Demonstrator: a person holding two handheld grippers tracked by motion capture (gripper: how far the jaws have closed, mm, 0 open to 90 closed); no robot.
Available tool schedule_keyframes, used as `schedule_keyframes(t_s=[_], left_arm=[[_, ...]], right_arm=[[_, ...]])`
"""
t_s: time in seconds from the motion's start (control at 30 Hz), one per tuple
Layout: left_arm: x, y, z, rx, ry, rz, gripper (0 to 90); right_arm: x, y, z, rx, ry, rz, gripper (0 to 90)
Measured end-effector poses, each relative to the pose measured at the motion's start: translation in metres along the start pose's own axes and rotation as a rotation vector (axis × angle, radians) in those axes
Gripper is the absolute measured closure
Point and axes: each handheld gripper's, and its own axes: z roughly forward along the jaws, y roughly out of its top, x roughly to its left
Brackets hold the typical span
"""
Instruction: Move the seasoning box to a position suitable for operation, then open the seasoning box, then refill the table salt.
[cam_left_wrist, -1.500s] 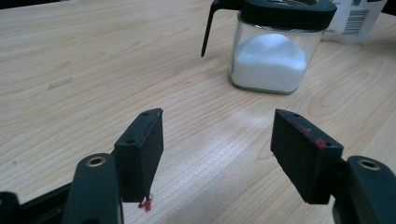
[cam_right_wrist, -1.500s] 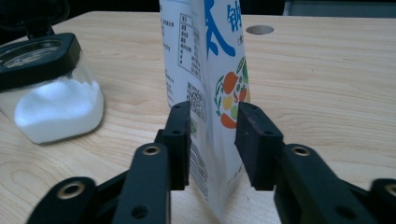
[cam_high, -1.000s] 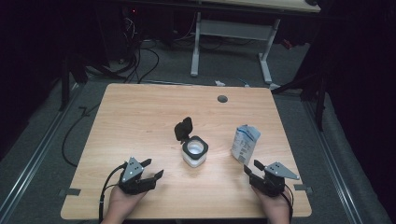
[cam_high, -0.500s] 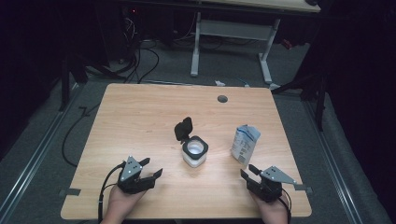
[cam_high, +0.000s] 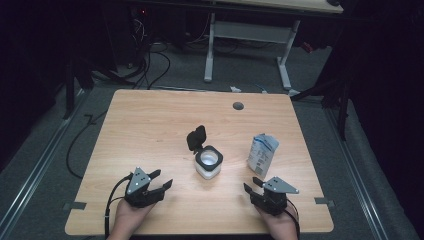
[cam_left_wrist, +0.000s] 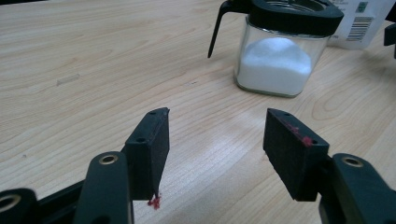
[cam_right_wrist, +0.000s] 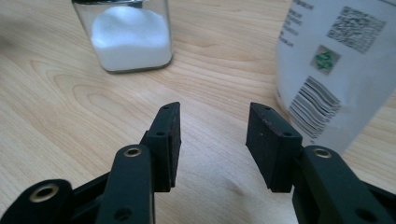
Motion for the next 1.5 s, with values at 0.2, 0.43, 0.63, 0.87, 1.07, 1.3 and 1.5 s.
schedule_keyframes(t_s=[0.2,0.43,0.63,0.87,1.07,1.3,1.5], left_arm=[[-0.002,0.004,-0.001,0.000,0.020,-0.012,41.3],[-0.001,0.006,0.005,0.006,0.036,-0.051,40.9],[0.002,0.006,0.007,0.010,0.045,-0.050,40.3],[0.008,0.017,0.012,0.025,0.054,-0.049,40.6],[0.016,0.027,0.023,0.040,0.079,-0.078,43.4],[0.020,0.047,0.036,0.036,0.090,-0.094,54.6],[0.015,0.069,0.049,0.019,0.092,-0.079,69.1]], right_arm=[[0.002,-0.001,-0.001,-0.003,0.010,-0.019,51.6],[0.001,0.001,-0.001,-0.004,0.016,-0.013,50.3],[0.000,0.005,0.003,-0.008,0.024,-0.019,49.9],[0.006,0.013,0.013,0.007,0.037,-0.041,48.8],[0.004,0.022,0.027,0.020,0.025,-0.045,51.6],[0.007,0.027,0.031,0.031,0.003,-0.068,56.9],[0.008,0.023,0.028,0.032,0.020,-0.069,61.5]])
